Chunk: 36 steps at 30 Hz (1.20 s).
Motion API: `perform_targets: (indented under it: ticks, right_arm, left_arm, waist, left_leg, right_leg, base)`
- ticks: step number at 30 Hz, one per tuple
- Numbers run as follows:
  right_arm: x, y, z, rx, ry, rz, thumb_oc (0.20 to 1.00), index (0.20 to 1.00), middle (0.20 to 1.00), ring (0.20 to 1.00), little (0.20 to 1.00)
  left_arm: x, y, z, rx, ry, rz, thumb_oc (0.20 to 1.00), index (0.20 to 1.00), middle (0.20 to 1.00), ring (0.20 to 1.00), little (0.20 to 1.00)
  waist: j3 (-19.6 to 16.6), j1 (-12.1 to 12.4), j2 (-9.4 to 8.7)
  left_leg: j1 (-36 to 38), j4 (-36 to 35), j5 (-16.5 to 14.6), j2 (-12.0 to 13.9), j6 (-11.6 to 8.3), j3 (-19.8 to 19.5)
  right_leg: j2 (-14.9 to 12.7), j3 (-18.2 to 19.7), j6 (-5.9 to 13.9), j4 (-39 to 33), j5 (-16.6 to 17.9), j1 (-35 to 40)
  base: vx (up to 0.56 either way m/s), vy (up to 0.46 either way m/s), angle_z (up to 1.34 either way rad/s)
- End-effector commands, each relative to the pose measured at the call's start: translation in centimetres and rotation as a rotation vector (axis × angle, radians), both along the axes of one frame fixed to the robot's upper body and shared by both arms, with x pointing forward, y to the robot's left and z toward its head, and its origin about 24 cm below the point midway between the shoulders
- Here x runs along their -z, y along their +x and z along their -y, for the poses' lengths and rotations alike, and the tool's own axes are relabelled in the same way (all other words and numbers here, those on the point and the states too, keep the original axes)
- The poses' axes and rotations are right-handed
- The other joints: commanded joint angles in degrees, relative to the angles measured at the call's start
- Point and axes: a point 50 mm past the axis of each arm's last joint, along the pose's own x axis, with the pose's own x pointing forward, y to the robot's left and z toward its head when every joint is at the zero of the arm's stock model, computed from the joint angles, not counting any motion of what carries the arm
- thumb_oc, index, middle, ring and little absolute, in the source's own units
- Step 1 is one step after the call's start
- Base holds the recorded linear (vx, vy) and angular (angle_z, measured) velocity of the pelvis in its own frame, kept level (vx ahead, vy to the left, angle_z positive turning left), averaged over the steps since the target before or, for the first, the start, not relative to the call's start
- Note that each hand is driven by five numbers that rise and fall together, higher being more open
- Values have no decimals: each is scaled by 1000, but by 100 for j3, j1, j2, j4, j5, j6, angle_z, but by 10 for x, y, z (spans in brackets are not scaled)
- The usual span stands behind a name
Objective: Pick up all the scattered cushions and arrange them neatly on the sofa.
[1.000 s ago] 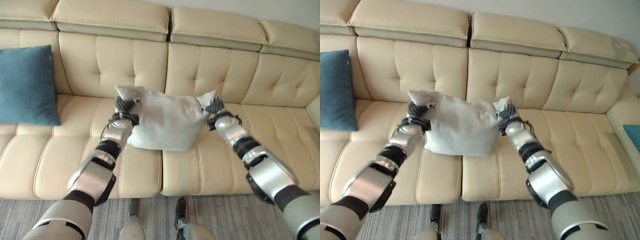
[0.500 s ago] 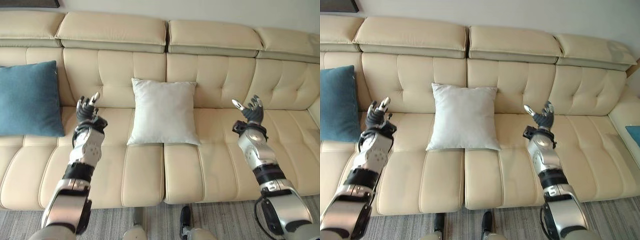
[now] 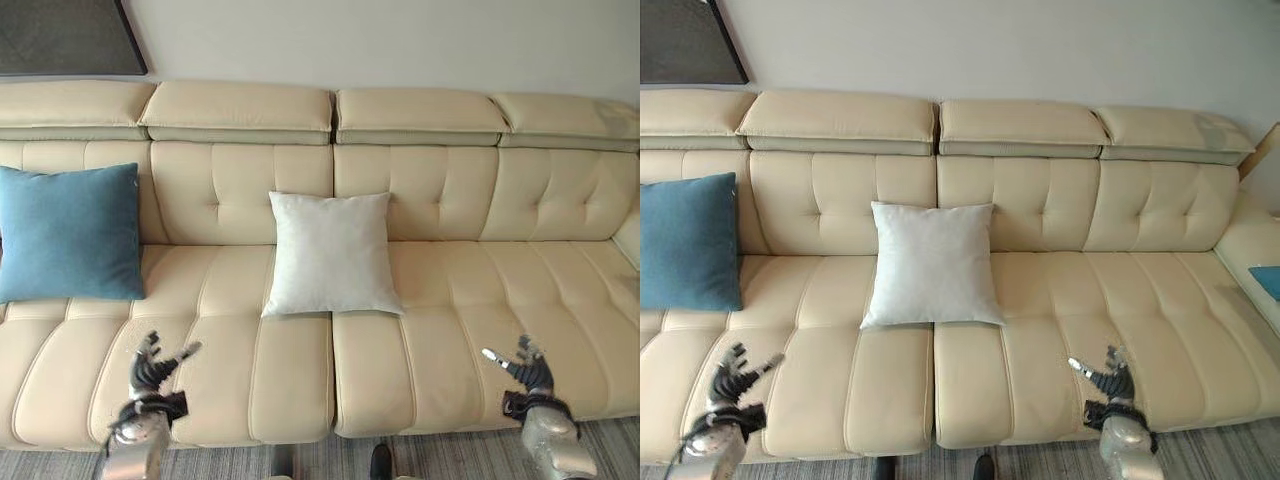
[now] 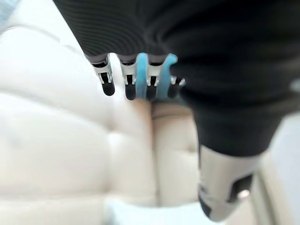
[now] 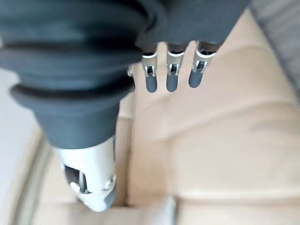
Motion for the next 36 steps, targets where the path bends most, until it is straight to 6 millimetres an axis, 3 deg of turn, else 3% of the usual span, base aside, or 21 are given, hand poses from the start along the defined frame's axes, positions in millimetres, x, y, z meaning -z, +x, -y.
perform_targets:
  ticks: [1, 6, 10, 16, 22, 25, 27, 31, 34, 35, 36]
  right_arm:
    - [-13, 26, 3, -15, 35, 83, 1000, 1000, 1000, 1000, 1000]
    - [-8, 22, -5, -70, 35, 46, 1000, 1000, 1000, 1000, 1000]
    - [-10, 29, -9, -80, 25, 52, 1000, 1000, 1000, 1000, 1000]
    - [-5, 26, -7, -81, 9, 21, 1000, 1000, 1000, 1000, 1000]
    - [2, 20, -6, -86, -11, -31, 1000, 1000, 1000, 1000, 1000]
    - [1, 20, -6, -99, -30, -37, 1000, 1000, 1000, 1000, 1000]
    - [-1, 21, -7, -100, -23, -13, 1000, 1000, 1000, 1000, 1000]
    - [-8, 30, -4, -117, -59, 11, 1000, 1000, 1000, 1000, 1000]
    - [-12, 34, -6, -124, -61, 27, 1000, 1000, 1000, 1000, 1000]
    - [-13, 35, -6, -130, -56, 36, 1000, 1000, 1000, 1000, 1000]
    - [-14, 36, -7, -135, -52, 42, 1000, 1000, 1000, 1000, 1000]
  left_arm:
    - [-19, 28, -5, 109, 104, 53, 1000, 1000, 1000, 1000, 1000]
    - [-8, 24, 13, 156, 18, 32, 1000, 1000, 1000, 1000, 1000]
    - [-1, 23, 15, 140, -29, 14, 1000, 1000, 1000, 1000, 1000]
    - [4, 21, 7, 138, -10, -36, 1000, 1000, 1000, 1000, 1000]
    - [20, 9, 7, 103, -41, -114, 1000, 1000, 1000, 1000, 1000]
    - [23, 3, 6, 65, -62, -123, 1000, 1000, 1000, 1000, 1000]
    - [23, 5, 7, 63, -63, -121, 1000, 1000, 1000, 1000, 1000]
    - [22, 17, 15, 62, -82, -92, 1000, 1000, 1000, 1000, 1000]
    - [20, 21, 20, 70, -90, -71, 1000, 1000, 1000, 1000, 1000]
    - [19, 19, 21, 78, -96, -66, 1000, 1000, 1000, 1000, 1000]
    - [19, 19, 21, 82, -100, -63, 1000, 1000, 1000, 1000, 1000]
  waist:
    - [91, 56, -140]
    - [220, 50, -192]
    - [419, 10, -210]
    - [590, 52, -54]
    - [416, 173, -18]
    - [401, 302, -4]
    - [518, 282, 45]
    - [803, 247, 227]
    - [849, 195, 192]
    - [824, 150, 107]
    - [801, 130, 80]
  left_leg:
    - [319, 2, -735, -244, 48, -124]
    - [315, 2, -736, -363, 136, -166]
    - [261, 2, -727, -397, 188, -74]
    - [126, 2, -575, -266, 270, 157]
    - [-54, 2, -420, -258, 294, 313]
    - [-217, 10, -181, -156, 192, 452]
    - [-444, 73, 157, 6, 10, 378]
    - [-790, 117, 582, 214, -315, 220]
    - [-799, 412, 244, 103, -201, -22]
    - [-689, 870, -175, 30, -94, -58]
    - [-641, 1109, -388, -12, -63, -87]
  right_leg:
    - [-318, -73, 488, 8, -362, 304]
    - [-416, -70, 532, 67, -282, 266]
    - [-452, 15, 598, 347, -148, -54]
    - [-356, 119, 476, 1407, -668, -117]
    - [-217, 349, 476, 1641, -925, 209]
    - [-82, 276, 292, 1018, -1240, 537]
    - [182, 268, 98, 518, -1314, 673]
    - [392, 30, -58, 457, -1303, 575]
    - [306, -97, -97, 529, -1189, 363]
    - [186, -144, -112, 511, -1096, 302]
    - [142, -165, -128, 479, -1049, 264]
  base:
    - [-76, 100, 1]
    - [-78, 93, 1]
    - [-152, 60, 0]
    - [-178, 17, -23]
    - [-128, -79, -13]
    - [-171, -211, -40]
    - [-224, -330, -17]
    - [-246, -205, 34]
    - [-233, -116, 23]
    - [-193, -83, 30]
    - [-170, -71, 33]
